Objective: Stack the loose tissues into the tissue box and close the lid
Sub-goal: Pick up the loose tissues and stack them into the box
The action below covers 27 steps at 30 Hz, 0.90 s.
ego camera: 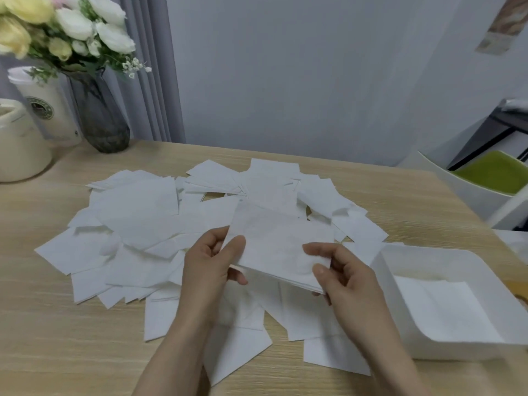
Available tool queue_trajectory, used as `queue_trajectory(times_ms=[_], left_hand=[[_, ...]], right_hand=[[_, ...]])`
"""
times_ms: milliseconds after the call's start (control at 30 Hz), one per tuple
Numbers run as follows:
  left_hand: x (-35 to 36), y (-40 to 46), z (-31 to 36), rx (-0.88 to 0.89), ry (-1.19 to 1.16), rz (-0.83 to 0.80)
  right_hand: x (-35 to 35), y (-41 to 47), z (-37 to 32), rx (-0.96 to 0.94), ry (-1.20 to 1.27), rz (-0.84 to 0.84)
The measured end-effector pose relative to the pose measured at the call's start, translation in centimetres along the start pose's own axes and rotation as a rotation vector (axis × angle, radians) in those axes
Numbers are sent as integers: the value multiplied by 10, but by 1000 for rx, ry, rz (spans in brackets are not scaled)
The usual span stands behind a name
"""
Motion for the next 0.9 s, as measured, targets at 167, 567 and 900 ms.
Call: queue_trajectory(times_ms=[167,567,900], left_hand=[[40,-11,8,46,42,-149],[146,-40,-34,70,260,-393],[184,-43,-69,210,516,-410]], right_hand=[[-50,-2,-3,-33,-61,101],[-172,-16,39,33,-168,365],[-219,-26,78,56,-188,546]])
Point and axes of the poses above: each hand's wrist, its own y-axis towards the middle knuckle, its own x-axis out of the palm, z = x × y, the point moved 6 cm from there along y, towards the middle knuckle, and after that the axes turned 9 degrees about -y, right-handed, at the moved point
